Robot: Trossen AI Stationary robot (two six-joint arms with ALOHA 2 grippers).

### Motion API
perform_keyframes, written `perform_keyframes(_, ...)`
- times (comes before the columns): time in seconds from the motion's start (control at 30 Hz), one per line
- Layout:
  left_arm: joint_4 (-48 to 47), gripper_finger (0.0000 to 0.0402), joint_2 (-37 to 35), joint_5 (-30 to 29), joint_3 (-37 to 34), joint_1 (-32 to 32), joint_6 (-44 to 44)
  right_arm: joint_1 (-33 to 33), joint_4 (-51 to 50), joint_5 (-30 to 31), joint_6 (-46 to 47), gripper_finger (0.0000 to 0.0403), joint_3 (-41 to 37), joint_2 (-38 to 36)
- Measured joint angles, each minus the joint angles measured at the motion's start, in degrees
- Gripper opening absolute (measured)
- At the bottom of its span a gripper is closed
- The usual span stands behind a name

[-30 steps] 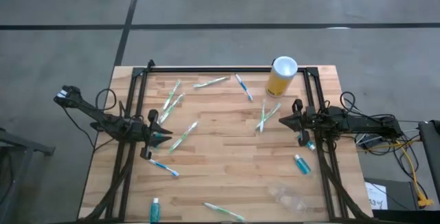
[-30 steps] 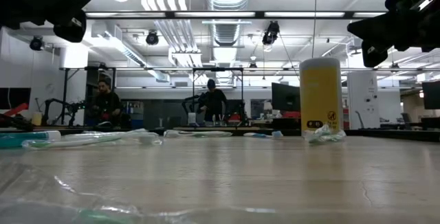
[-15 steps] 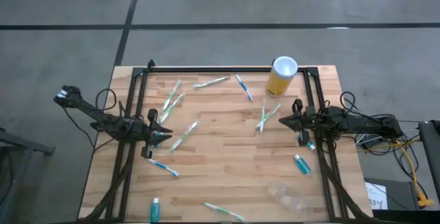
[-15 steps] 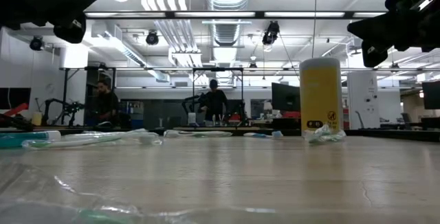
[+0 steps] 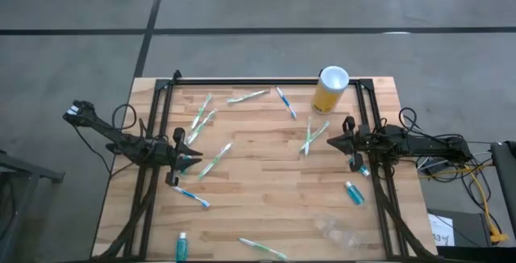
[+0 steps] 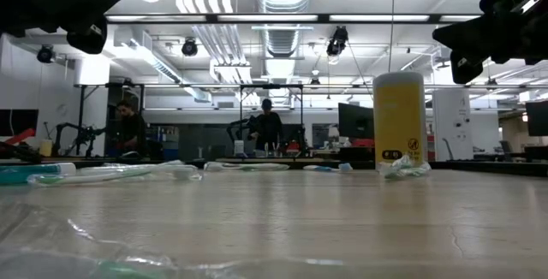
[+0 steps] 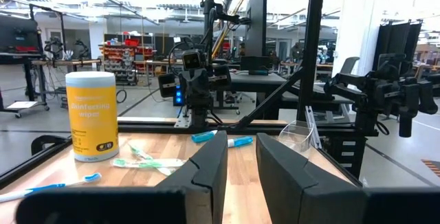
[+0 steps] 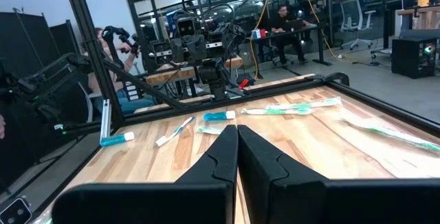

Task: Pick & Place toothbrushing station
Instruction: Put the blue mouthwash into the transparent organizer

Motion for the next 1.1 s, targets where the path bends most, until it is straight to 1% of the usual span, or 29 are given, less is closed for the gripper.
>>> perform_keyframes(0.1,0.0,0.0083,0.0,0.0,0.0,0.0,-0.5,0.0,0.0,0.0,0.0,0.0008,0.0,0.0)
perform_keyframes(0.2,0.1,0.0083,0.0,0.4,0.0,0.0,-7.8,0.0,0.0,0.0,0.0,0.0008,0.0,0.0)
perform_keyframes(0.27,0.0,0.0083,0.1,0.4,0.0,0.0,-10.2,0.0,0.0,0.0,0.0,0.0008,0.0,0.0)
perform_keyframes(0.37,-0.6,0.0083,0.3,0.4,0.0,0.0,-10.0,0.0,0.0,0.0,0.0,0.0008,0.0,0.0)
perform_keyframes(0.57,-4.9,0.0083,0.3,0.4,0.0,0.0,-9.9,0.0,0.0,0.0,0.0,0.0008,0.0,0.0)
perform_keyframes(1.1,-6.2,0.0083,0.3,0.4,0.0,0.0,-9.9,0.0,0.0,0.0,0.0,0.0008,0.0,0.0)
